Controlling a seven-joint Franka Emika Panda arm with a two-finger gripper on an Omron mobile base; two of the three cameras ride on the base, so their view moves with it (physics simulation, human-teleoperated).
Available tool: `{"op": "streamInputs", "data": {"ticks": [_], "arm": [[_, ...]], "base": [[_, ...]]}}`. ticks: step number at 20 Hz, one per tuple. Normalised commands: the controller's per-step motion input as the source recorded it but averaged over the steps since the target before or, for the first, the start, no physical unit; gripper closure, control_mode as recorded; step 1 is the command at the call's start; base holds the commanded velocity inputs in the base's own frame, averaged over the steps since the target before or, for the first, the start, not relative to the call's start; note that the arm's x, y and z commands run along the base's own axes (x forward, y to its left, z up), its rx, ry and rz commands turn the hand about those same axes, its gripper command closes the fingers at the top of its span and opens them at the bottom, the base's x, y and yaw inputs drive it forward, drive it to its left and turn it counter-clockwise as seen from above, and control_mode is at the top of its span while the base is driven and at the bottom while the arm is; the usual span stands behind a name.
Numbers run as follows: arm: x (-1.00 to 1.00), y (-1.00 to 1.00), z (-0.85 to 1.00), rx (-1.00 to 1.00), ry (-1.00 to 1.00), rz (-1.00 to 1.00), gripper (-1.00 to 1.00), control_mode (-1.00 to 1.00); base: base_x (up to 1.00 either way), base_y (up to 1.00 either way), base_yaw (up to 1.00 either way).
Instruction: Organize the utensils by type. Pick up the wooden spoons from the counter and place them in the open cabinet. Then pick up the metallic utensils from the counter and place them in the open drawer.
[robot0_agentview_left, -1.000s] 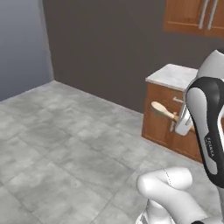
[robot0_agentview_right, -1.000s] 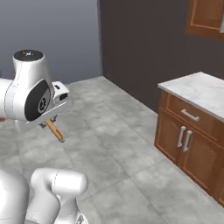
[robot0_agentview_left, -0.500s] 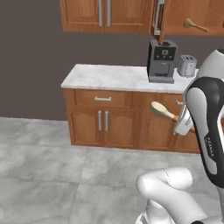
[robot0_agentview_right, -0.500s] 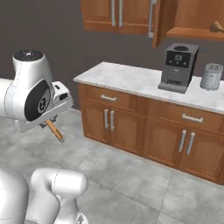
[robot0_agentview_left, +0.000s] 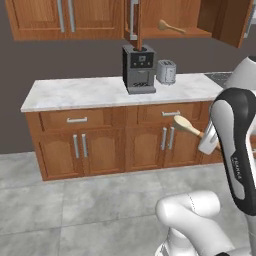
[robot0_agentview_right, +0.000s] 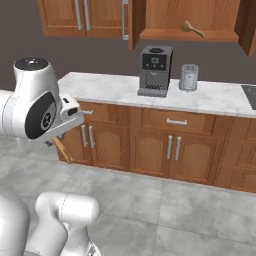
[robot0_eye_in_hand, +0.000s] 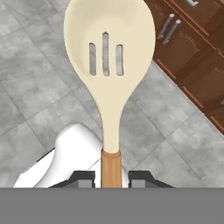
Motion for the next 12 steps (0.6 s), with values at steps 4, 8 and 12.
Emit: {"op": "streamInputs", "data": {"ticks": [4, 8, 12], "arm": [[0.0, 0.0, 0.0, 0.0, 0.0, 0.0, 1.0, 1.0], [0.0, 0.0, 0.0, 0.0, 0.0, 0.0, 1.0, 1.0], [0.0, 0.0, 0.0, 0.0, 0.0, 0.0, 1.0, 1.0]], "base": [[0.22, -0.24, 0.0], [0.75, -0.63, 0.0], [0.71, -0.99, -0.05]]}}
